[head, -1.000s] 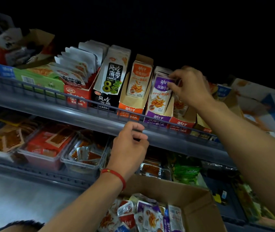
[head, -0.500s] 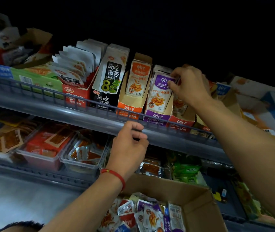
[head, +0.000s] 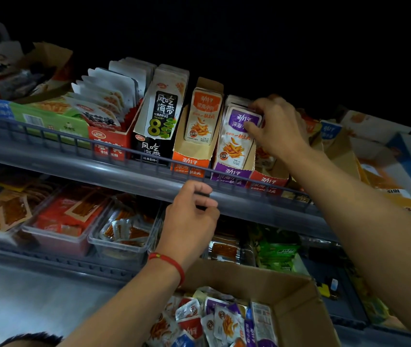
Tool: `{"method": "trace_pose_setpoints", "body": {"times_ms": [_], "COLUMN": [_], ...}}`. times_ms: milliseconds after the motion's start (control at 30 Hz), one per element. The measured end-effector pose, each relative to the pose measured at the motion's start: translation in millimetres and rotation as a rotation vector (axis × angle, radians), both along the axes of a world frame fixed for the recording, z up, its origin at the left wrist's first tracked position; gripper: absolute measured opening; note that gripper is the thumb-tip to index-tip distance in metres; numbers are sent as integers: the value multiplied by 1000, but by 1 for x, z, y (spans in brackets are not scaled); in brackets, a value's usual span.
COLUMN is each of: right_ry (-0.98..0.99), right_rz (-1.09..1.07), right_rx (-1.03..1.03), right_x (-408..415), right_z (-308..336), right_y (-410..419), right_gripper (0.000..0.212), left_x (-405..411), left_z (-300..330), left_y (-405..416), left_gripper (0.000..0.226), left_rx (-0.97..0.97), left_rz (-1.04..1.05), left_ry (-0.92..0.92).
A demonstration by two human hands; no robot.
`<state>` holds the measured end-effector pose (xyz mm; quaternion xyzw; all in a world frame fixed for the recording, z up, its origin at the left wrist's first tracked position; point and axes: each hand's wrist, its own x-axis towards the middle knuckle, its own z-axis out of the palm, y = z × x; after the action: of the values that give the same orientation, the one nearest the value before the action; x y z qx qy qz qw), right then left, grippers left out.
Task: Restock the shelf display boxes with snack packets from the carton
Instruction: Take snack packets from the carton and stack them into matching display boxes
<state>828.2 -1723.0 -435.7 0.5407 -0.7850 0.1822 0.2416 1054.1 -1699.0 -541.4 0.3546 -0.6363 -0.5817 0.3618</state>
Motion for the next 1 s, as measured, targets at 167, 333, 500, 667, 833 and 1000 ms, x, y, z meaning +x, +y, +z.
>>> {"method": "trace_pose_setpoints", "body": {"times_ms": [167,333,500,667,833,1000], "right_ry": [56,38,-103,-326,-477,-547], "right_rz": [151,335,343,227,233,244], "right_rx": [-114,-161,129,669,685,644], "right_x": [10,34,43,33,23,19], "right_z": [3,-25,-101,-161,-157,-149], "right_y": [30,99,181,227,238,247], "right_gripper": [39,22,25,22,24,24], "left_x": [2,1,-8,-11,-10,-19], "left_z": [-2,-17,-61,-114,-150,-181], "left_y": [1,12,40,74,73,67], "left_gripper": [22,14,13,39,46,17], "left_rx": [-78,-224,-441,-668,-463,43], "left_rz": [-65,-279,-555,-867,-728,-425], "left_ry": [-72,-345,-732,-1105,-1140,-939]}}
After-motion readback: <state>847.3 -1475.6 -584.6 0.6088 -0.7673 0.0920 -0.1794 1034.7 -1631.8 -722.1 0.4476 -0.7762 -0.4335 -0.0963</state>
